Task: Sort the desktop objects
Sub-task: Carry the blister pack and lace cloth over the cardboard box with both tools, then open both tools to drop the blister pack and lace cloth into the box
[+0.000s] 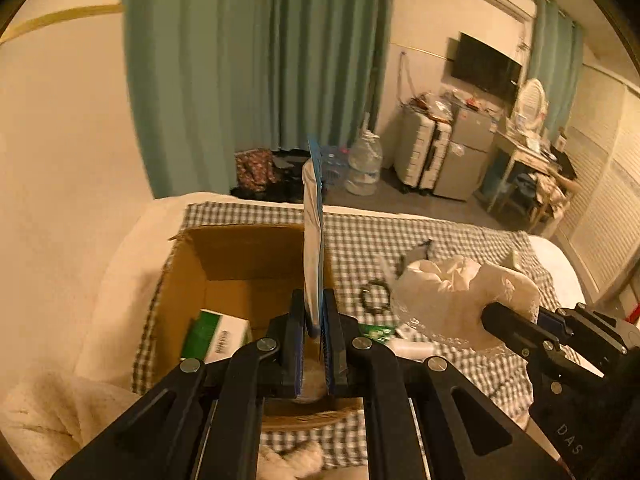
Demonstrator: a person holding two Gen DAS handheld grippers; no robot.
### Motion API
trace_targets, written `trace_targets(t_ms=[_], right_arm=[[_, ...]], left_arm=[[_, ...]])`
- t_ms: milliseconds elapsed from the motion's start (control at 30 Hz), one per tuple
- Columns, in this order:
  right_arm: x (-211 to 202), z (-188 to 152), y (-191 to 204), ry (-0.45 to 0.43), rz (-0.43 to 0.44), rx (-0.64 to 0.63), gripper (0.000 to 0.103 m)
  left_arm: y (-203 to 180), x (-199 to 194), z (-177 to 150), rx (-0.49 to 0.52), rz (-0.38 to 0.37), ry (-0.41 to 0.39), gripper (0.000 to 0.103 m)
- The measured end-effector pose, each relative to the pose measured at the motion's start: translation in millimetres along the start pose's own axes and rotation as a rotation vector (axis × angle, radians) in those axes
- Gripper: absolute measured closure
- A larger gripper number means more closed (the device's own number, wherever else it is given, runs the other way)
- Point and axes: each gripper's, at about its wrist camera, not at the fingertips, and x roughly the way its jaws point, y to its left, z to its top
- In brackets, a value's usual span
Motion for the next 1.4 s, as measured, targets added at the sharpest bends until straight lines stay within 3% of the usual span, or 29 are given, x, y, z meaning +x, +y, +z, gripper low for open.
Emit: trace_targets(t_ms=[433, 833, 1200, 1233, 1300, 1333, 1367, 1400], right_arm=[[85.5, 4.6, 54.2, 0.111, 0.019, -0.064, 0.089], [139.5, -2.8, 63.0, 0.182, 0.034, -0.049, 0.089], [151.6, -4.4, 63.8, 0.200, 0.043, -0.040, 0.089], [149.9, -3.8, 64.3, 0.195, 0.044, -0.038, 0.087], [147.6, -3.5, 62.2, 0.186, 0.045, -0.021, 0.064], [146.0, -2.9, 61.1, 0.180, 0.036, -0.008, 0.056], [143.5, -2.4, 60.0, 0.169, 0.026, 0.003, 0.048], [140.7, -1.6, 59.1, 0.156, 0.022, 0.011, 0.046]], left_arm=[[76.4, 47.3, -19.8, -0.111, 0.034, 0.064, 0.096], [96.5, 88.5, -41.8, -0.135, 0.052, 0.153, 0.096], [99.0, 99.6, -43.4, -0.136, 0.069, 0.171, 0.094], [99.7, 98.9, -43.4, -0.141, 0.079, 0.168, 0.089], [100.5, 97.8, -42.5, -0.147, 0.104, 0.177, 0.059], [100.7, 96.8, -41.6, -0.147, 0.126, 0.172, 0.037], [101.4, 94.8, -41.2, -0.150, 0.144, 0.159, 0.028], [101.9, 93.1, -41.2, -0.153, 0.152, 0.150, 0.027]])
